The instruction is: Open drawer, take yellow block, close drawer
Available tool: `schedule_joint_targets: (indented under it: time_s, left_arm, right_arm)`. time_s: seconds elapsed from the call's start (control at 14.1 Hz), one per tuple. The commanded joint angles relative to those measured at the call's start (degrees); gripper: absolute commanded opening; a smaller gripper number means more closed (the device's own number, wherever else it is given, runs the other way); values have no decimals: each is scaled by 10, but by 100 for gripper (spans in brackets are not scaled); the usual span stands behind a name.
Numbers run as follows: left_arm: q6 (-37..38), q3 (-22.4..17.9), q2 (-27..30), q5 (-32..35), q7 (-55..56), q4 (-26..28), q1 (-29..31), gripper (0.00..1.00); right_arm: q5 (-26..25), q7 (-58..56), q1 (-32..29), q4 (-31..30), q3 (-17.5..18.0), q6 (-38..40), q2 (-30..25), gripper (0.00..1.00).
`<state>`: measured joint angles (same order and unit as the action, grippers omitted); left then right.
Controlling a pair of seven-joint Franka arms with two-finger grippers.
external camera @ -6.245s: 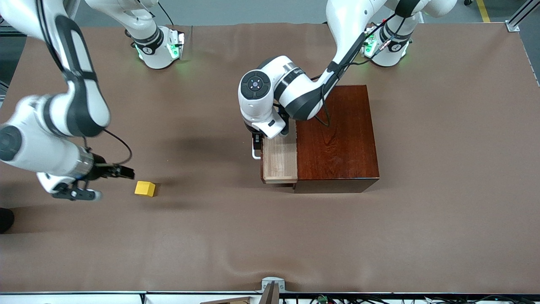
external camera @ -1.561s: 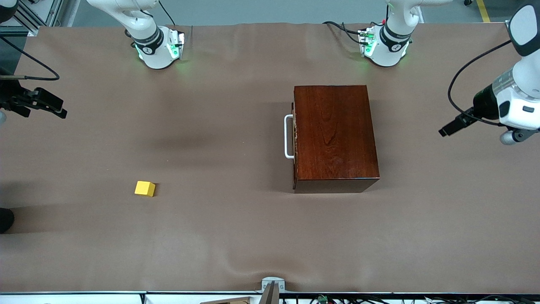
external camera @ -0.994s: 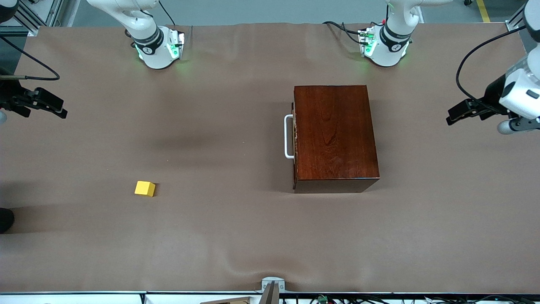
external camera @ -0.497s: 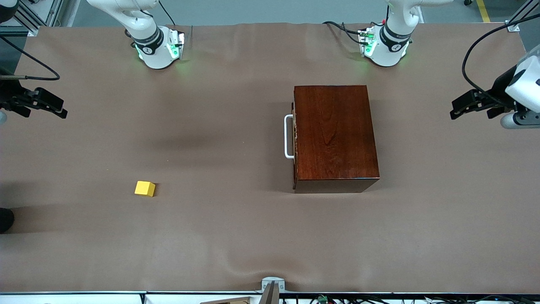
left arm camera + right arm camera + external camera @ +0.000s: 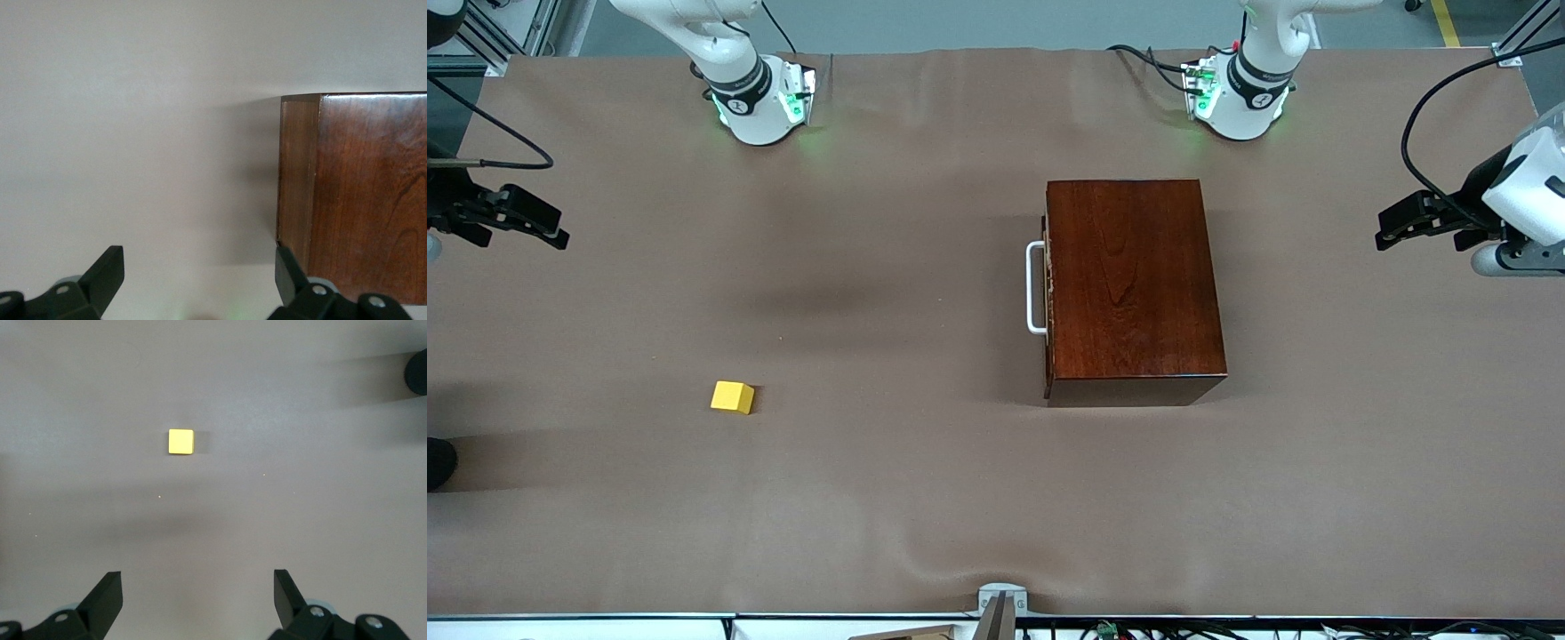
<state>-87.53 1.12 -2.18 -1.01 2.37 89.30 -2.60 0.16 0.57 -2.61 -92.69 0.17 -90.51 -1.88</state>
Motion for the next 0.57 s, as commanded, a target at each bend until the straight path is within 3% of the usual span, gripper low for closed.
schedule_joint_targets:
  time_s: [0.0, 0.5]
  left_arm:
    - [7, 5, 5, 11, -11, 3, 5, 100]
    - [9, 7, 16, 10, -9, -5, 5, 100]
  right_arm:
    - [-6, -5, -5, 3, 5, 2, -3, 100]
    - [-6, -5, -5, 3, 6, 2, -2, 100]
